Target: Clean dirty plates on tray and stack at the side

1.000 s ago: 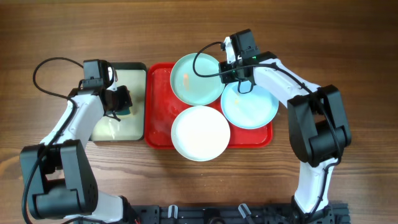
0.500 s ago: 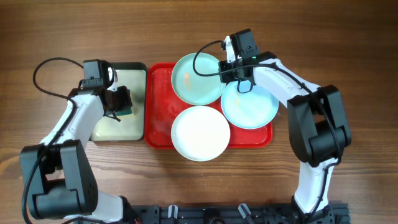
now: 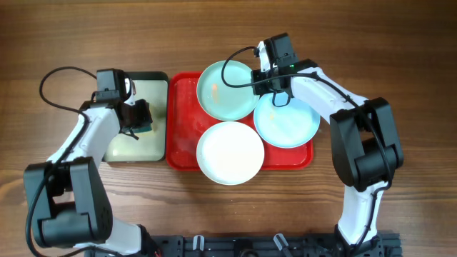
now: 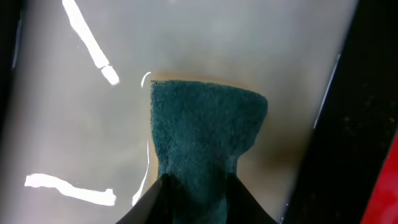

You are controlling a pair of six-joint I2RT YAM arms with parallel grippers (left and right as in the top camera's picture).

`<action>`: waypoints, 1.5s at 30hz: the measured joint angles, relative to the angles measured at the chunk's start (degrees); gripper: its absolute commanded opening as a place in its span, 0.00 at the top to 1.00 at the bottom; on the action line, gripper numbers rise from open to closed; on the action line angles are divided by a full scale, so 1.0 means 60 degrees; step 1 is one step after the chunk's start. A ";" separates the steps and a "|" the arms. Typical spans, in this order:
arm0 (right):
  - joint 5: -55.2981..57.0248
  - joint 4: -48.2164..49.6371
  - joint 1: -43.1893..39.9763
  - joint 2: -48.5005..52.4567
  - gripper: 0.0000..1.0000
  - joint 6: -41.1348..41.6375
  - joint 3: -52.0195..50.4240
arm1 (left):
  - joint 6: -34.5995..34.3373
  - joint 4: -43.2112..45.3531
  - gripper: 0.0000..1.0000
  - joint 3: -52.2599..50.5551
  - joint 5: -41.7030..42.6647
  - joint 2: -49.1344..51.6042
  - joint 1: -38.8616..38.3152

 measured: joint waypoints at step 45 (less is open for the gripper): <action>0.0000 0.0084 0.0000 0.0000 0.96 -0.0004 0.0000 | 0.1253 -0.0594 0.96 0.0080 -0.0047 -0.3599 -0.0036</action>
